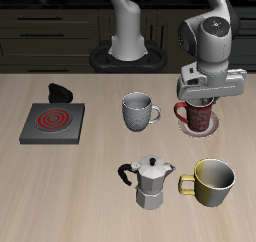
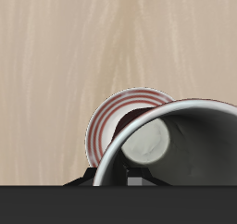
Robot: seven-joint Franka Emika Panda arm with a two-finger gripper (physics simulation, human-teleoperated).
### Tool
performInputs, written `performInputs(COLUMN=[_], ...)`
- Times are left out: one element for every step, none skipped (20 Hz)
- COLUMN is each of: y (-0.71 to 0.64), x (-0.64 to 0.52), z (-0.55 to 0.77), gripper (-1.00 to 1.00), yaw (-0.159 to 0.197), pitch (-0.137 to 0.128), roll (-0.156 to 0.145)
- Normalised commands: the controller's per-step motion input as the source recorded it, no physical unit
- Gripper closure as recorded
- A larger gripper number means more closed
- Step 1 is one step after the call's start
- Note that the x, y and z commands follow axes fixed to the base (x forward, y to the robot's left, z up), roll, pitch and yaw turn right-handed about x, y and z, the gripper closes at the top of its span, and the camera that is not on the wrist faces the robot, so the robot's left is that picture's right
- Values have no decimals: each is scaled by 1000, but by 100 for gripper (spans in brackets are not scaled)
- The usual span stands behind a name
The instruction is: Place the red mug on the plate
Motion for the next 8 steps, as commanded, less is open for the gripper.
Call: performInputs(y=[57,147,187,29,209,475,-16,283], x=[-15,-22,-109,-130,-146,-367,-70,-161], z=[-293,-625,-287,-306,-362,-581,-155,-38], gripper=[100,100,100,100,100,100,100,-100], yaw=[57,-18,57,-16,26,130,-53,15], pitch=[6,138,28,41,68,13,59,73], roll=[-14,-39,42,-43,47,33,31,119])
